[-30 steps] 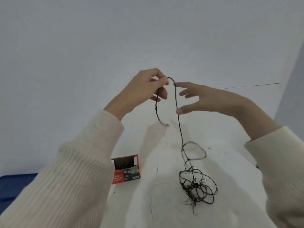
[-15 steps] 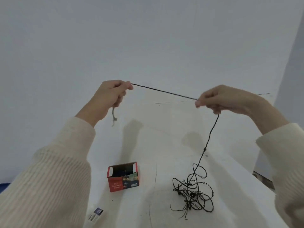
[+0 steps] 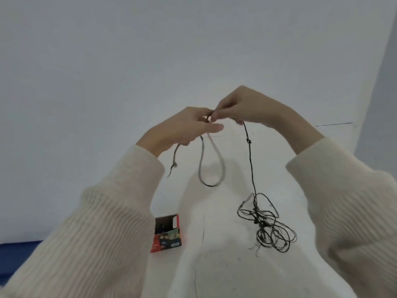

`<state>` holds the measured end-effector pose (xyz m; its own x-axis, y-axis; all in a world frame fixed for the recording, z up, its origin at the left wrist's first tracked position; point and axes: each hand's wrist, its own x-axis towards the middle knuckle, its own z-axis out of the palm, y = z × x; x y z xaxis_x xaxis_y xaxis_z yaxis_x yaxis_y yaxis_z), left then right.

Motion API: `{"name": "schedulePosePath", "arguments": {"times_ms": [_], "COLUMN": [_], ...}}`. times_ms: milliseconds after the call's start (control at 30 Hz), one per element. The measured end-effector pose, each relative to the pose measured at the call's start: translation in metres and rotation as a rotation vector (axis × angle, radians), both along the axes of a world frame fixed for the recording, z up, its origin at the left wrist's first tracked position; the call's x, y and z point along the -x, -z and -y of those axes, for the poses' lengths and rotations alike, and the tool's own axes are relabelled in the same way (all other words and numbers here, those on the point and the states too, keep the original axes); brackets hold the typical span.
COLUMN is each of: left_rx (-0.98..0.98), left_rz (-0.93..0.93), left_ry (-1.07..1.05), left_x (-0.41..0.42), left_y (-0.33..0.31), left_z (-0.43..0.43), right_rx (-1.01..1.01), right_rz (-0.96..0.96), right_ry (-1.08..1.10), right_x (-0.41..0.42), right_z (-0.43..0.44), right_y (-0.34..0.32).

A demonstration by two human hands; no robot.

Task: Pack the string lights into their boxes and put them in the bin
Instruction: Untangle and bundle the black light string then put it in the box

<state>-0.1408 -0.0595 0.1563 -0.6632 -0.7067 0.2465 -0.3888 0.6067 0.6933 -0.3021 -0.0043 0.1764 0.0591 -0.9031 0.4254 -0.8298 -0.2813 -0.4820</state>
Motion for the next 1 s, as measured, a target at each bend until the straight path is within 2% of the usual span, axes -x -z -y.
{"name": "schedulePosePath", "arguments": {"times_ms": [100, 200, 233, 267, 300, 333, 367, 467, 500, 567, 600, 633, 700, 733, 800, 833, 933, 967, 1000], "left_rx": [0.058, -0.004, -0.045, -0.068, -0.070, -0.061, -0.055, -0.052, -0.045, -0.017, 0.009, 0.038, 0.086, 0.106, 0.148, 0.160, 0.144, 0.138, 0.141], "left_rz": [-0.121, -0.366, -0.462, -0.532, -0.566, -0.576, -0.577, -0.524, -0.485, -0.408, -0.375, -0.344, -0.286, -0.266, -0.216, -0.196, -0.200, -0.196, -0.186], "left_ry": [-0.027, -0.081, -0.111, -0.154, -0.203, -0.253, -0.300, -0.393, -0.406, -0.422, -0.421, -0.413, -0.402, -0.404, -0.416, -0.424, -0.428, -0.435, -0.444], "left_x": [-0.013, -0.019, -0.021, -0.024, -0.029, -0.034, -0.038, -0.043, -0.041, -0.035, -0.032, -0.028, -0.024, -0.021, -0.016, -0.014, -0.010, -0.009, -0.007], "left_y": [-0.007, -0.007, -0.006, -0.006, -0.005, -0.003, 0.000, 0.013, 0.018, 0.028, 0.032, 0.034, 0.038, 0.040, 0.042, 0.044, 0.048, 0.051, 0.055], "left_z": [0.008, 0.014, 0.017, 0.020, 0.024, 0.029, 0.033, 0.043, 0.046, 0.049, 0.050, 0.050, 0.052, 0.053, 0.055, 0.057, 0.065, 0.068, 0.071], "right_rx": [-0.006, -0.105, -0.222, -0.420, -0.609, -0.688, -0.674, -0.132, -0.074, -0.333, -0.381, -0.323, 0.025, 0.070, -0.223, -0.306, -0.007, -0.081, -0.276], "right_rz": [-0.005, -0.126, -0.195, -0.258, -0.310, -0.327, -0.272, 0.254, 0.343, 0.263, 0.278, 0.307, 0.512, 0.503, 0.380, 0.393, 0.518, 0.461, 0.356], "right_ry": [0.030, 0.172, 0.241, 0.300, 0.323, 0.322, 0.332, 0.361, 0.317, 0.184, 0.161, 0.165, 0.252, 0.264, 0.193, 0.178, 0.245, 0.214, 0.158], "right_x": [0.013, 0.033, 0.040, 0.045, 0.048, 0.049, 0.053, 0.051, 0.047, 0.033, 0.030, 0.030, 0.037, 0.040, 0.033, 0.035, 0.039, 0.037, 0.030], "right_z": [0.002, 0.019, 0.024, 0.026, 0.024, 0.021, 0.020, 0.024, 0.025, 0.025, 0.024, 0.028, 0.034, 0.035, 0.032, 0.035, 0.037, 0.036, 0.033], "right_y": [0.000, 0.045, 0.066, 0.086, 0.100, 0.106, 0.103, 0.080, 0.072, 0.064, 0.063, 0.056, 0.039, 0.032, 0.029, 0.031, 0.019, 0.015, 0.016]}}
